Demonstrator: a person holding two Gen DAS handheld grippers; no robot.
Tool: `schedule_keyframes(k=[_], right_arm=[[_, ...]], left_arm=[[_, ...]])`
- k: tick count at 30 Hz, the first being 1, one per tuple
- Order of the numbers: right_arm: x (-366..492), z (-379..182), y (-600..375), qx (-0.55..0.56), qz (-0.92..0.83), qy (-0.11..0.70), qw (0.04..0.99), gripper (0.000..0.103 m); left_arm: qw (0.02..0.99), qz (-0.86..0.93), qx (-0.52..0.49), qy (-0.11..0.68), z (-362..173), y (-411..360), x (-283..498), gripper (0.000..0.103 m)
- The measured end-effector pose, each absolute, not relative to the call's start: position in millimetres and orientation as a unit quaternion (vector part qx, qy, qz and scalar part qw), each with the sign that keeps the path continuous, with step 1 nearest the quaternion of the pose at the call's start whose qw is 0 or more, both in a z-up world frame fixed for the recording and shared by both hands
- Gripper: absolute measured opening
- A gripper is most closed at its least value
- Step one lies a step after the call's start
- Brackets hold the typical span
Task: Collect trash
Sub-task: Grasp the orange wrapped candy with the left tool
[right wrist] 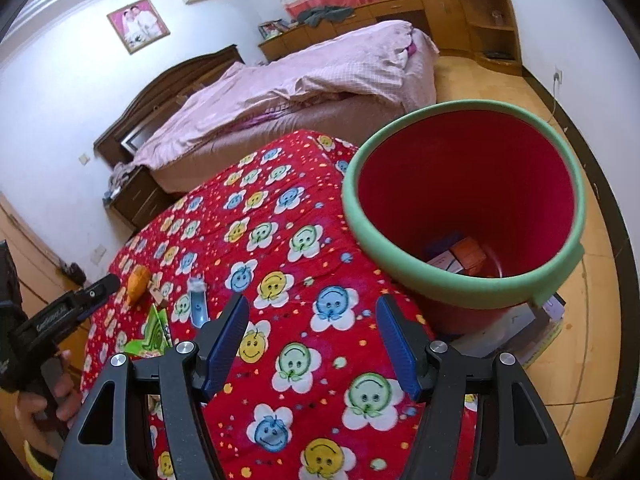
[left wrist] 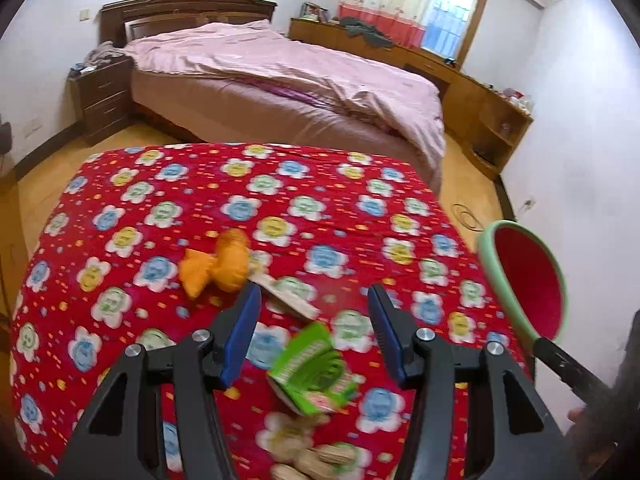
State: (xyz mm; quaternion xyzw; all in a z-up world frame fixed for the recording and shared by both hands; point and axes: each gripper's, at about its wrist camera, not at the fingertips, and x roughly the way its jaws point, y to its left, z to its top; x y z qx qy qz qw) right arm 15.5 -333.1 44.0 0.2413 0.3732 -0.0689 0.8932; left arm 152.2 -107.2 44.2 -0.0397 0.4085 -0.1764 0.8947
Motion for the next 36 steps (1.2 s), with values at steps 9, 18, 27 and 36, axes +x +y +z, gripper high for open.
schedule_keyframes(k=[9,18,27,36], right_arm=[[28.3,35.4,-326.4,0.241,-0.086,0.383,0.887,0.067],[39.5,25.4,-322.5,0.248,-0.084,0.391,0.883,0.067],[45.2,15.1,-317.2,0.252,-0.071,0.407,0.875,0.068],[40.9,17.8,-307.6,0.249,-0.059,0.412,0.874,0.068]], left_arm=[[0.896,-0.154,-0.025,0.416,20.4,-91.9,189.1,0.056],[0.888,-0.147,-0.019,0.436,-7.3,-88.8,221.1,0.055],[0.880,-0.167,-0.066,0.439,-14.7,-75.3,232.4,0.045],[0.884,-0.173,-0.068,0.429,-3.9,-71.7,221.5,0.019]])
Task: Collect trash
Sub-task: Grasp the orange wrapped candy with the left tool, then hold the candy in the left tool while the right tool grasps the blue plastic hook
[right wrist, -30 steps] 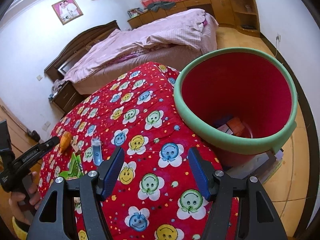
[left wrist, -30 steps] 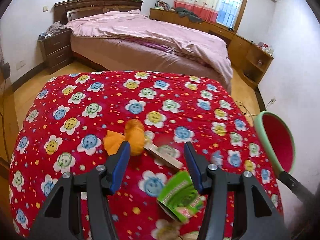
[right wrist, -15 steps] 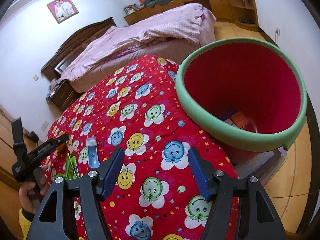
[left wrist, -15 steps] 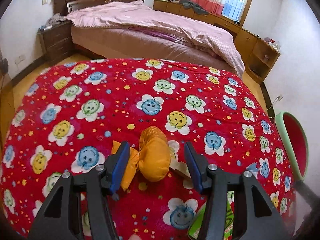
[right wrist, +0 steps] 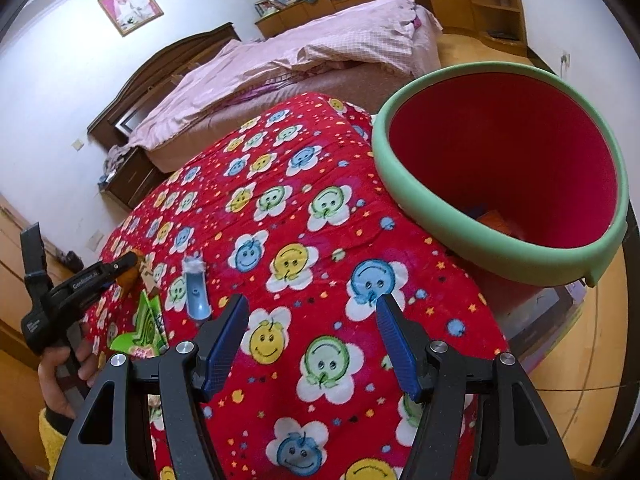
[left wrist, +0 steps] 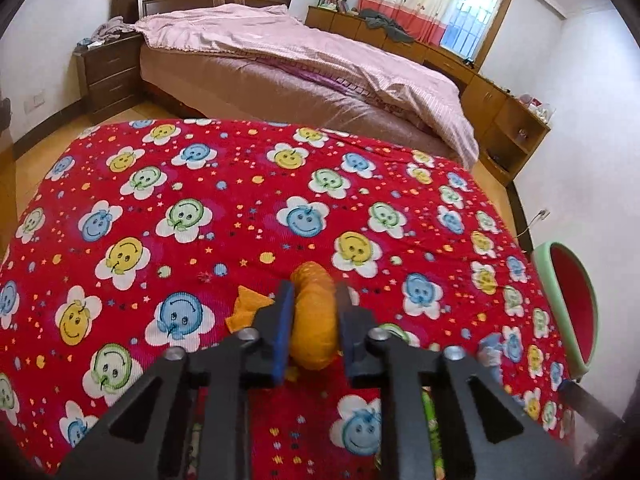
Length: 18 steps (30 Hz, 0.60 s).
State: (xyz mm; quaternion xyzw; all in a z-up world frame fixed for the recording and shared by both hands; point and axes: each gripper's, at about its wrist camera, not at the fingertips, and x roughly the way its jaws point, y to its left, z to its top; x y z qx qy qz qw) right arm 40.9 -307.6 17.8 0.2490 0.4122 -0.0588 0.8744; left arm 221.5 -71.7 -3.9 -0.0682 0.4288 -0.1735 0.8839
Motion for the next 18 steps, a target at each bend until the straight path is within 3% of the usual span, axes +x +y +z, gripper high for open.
schedule_keyframes(k=[18], right_arm=[[48.0,25.7,-257.5,0.196,0.006,0.429,0.882,0.067]], left_arm=[[0.892,-0.178,-0.109,0.401,29.2,-45.5,143.8,0.019]])
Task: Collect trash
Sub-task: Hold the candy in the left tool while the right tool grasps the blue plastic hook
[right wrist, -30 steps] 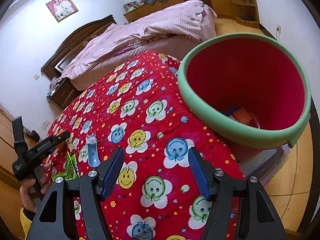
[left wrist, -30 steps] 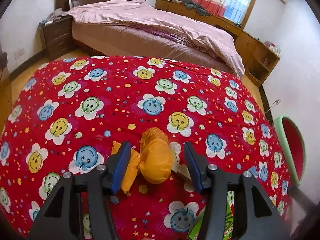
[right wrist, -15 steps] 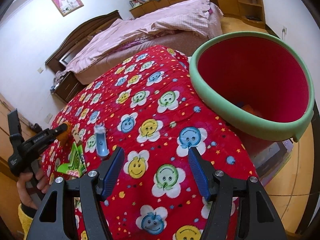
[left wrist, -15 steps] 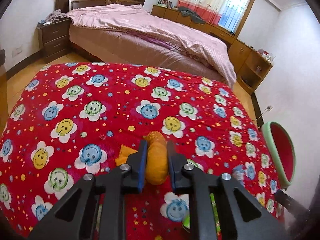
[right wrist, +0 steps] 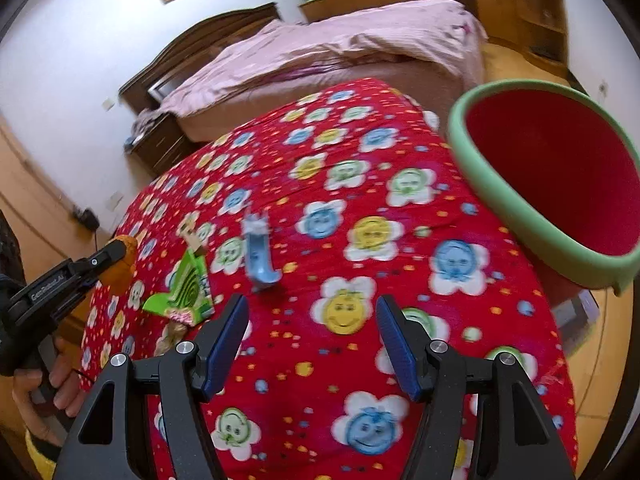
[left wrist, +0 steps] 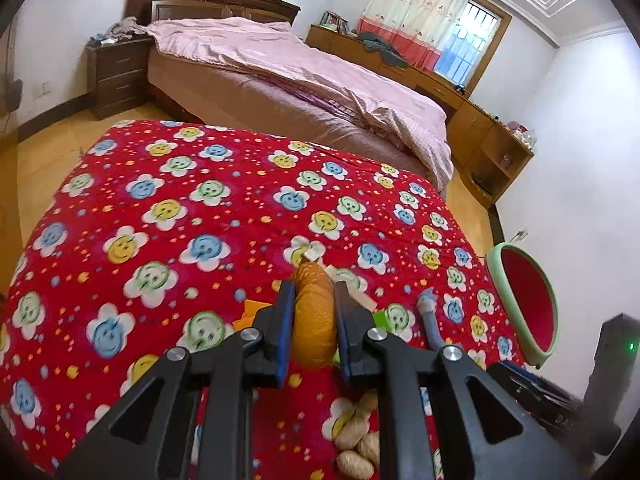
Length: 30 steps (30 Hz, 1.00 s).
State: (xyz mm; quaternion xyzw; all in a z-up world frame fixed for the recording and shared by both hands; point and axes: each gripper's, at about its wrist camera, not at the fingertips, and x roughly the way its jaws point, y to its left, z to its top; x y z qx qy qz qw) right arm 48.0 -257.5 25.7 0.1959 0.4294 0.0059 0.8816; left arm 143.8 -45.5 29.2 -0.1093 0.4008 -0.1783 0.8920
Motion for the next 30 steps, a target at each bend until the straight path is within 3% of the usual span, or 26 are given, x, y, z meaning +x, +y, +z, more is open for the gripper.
schedule_keyframes(k=[11,15,20,30], right_arm=[[81.2,11.1,-225.1,0.166,0.045,0.445,0.879,0.067],[88.8,9.7,-224.6,0.168,0.047,0.441,0.881,0.056],[90.9,6.5,-222.6,0.154,0.036,0.438,0.885,0.025],[75.8,13.3,-233.1,0.174,0.040,0.424,0.888,0.024]], left_arm=[[0.891,-0.167,-0.111,0.407,16.8,-37.9,131.0,0.019],[0.889,-0.173,-0.112,0.408,14.6,-40.4,132.4,0.019],[0.885,-0.175,-0.111,0.416,9.2,-46.3,135.2,0.019],[0.884,-0.194,-0.124,0.407,24.9,-50.0,121.6,0.019]])
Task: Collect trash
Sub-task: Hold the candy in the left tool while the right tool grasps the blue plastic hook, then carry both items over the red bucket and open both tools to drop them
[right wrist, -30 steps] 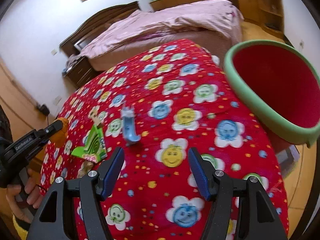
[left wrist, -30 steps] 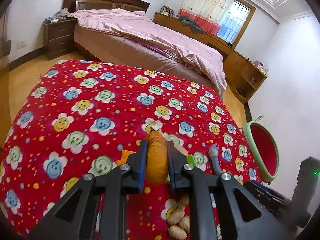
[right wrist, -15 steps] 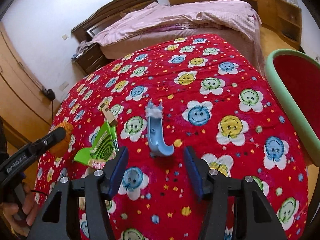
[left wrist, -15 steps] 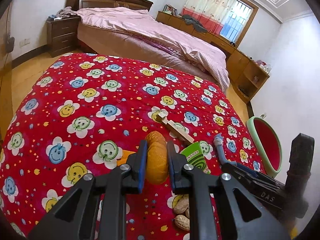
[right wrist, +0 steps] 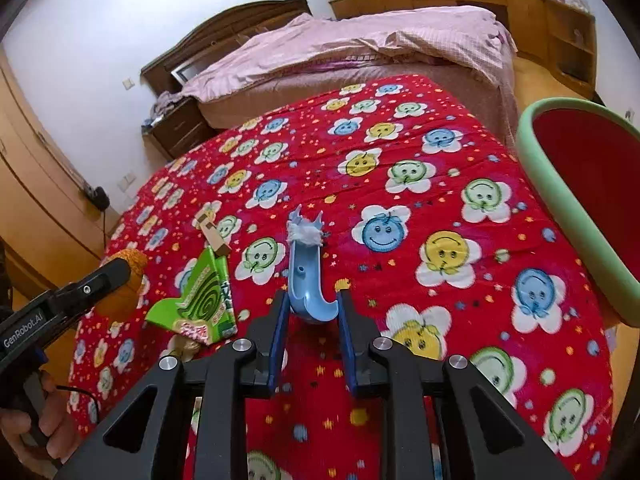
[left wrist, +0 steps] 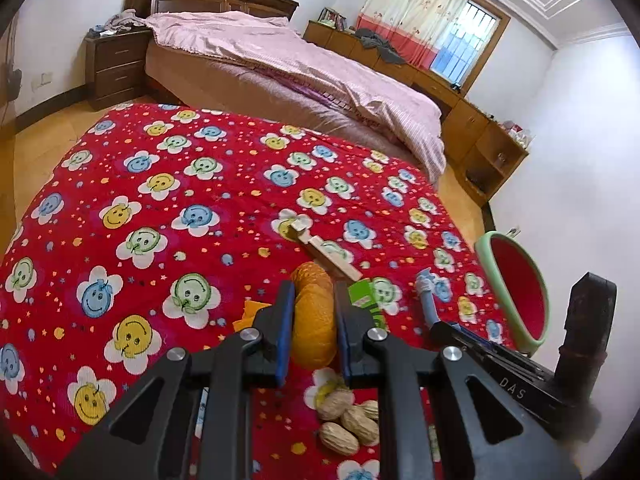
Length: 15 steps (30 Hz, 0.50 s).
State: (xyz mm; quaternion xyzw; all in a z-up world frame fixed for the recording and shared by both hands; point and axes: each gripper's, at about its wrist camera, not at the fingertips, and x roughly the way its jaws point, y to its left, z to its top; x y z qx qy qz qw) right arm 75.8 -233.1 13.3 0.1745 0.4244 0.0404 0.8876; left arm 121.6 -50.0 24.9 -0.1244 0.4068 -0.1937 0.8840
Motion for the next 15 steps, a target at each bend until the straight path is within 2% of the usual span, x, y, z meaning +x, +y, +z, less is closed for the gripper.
schedule_keyframes(k=[15], right_arm=[[16.7,53.7,-277.4,0.199,-0.002,0.364,0.910,0.024]], left_arm=[[0.876,-0.254,-0.122,0.393,64.5,-86.7,86.8,0.019]])
